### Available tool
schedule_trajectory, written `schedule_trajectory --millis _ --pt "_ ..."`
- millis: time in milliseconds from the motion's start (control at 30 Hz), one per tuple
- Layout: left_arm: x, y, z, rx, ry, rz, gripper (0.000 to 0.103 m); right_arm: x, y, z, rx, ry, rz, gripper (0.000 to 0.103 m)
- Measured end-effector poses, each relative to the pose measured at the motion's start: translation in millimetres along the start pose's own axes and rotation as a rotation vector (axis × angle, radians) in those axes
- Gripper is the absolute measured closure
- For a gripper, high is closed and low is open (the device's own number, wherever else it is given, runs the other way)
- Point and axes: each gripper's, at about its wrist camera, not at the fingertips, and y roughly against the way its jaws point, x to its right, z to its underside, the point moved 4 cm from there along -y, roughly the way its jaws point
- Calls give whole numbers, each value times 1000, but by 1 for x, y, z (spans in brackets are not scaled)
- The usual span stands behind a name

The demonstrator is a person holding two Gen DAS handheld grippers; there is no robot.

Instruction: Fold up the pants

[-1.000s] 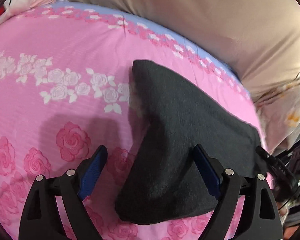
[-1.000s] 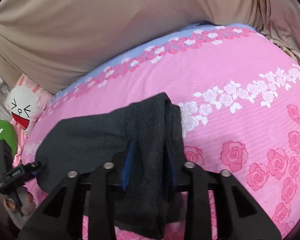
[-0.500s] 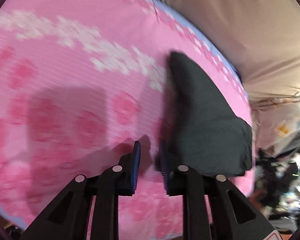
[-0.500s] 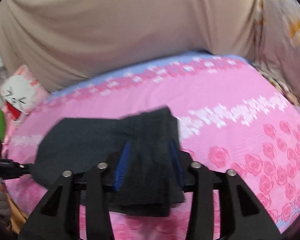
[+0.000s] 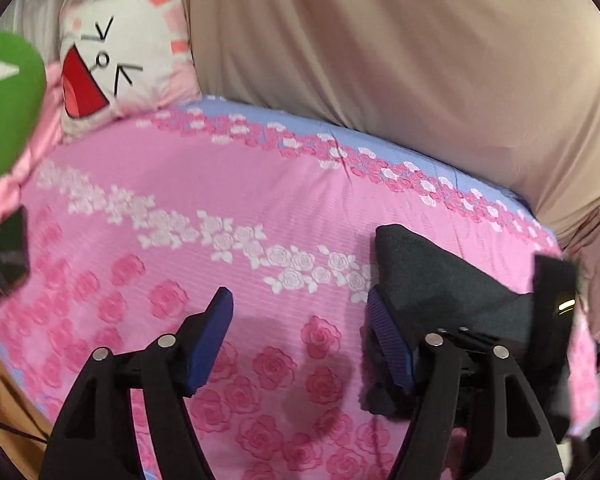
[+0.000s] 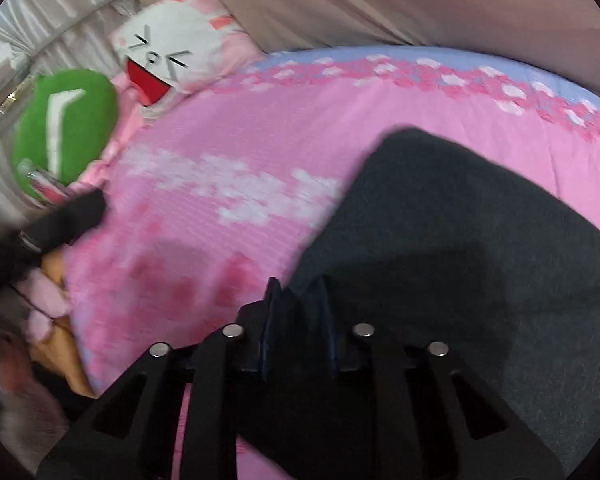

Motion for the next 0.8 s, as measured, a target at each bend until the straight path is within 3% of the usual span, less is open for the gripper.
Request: schedule_trajectory --millis 133,200,267,333,467,567,633,800 --pt "1 -3 2 16 -28 -22 28 7 -7 18 -42 31 52 92" --pt "5 -11 5 -13 -37 -19 28 6 14 22 -14 14 51 91" --pt "12 -18 10 -37 -58 -16 28 8 50 23 68 -3 37 89" --pt "22 -24 16 -54 -93 -31 28 23 84 26 141 -28 101 89" --pt "42 -36 26 -87 -140 -22 28 91 147 48 236 -161 367 87" --pt "59 -44 33 -108 -172 -16 28 130 174 72 246 -249 474 87" --pt "73 -49 38 -123 -194 -8 28 153 163 89 177 -268 541 91" --pt "101 -54 51 -139 -256 -18 24 152 172 86 230 -266 488 88"
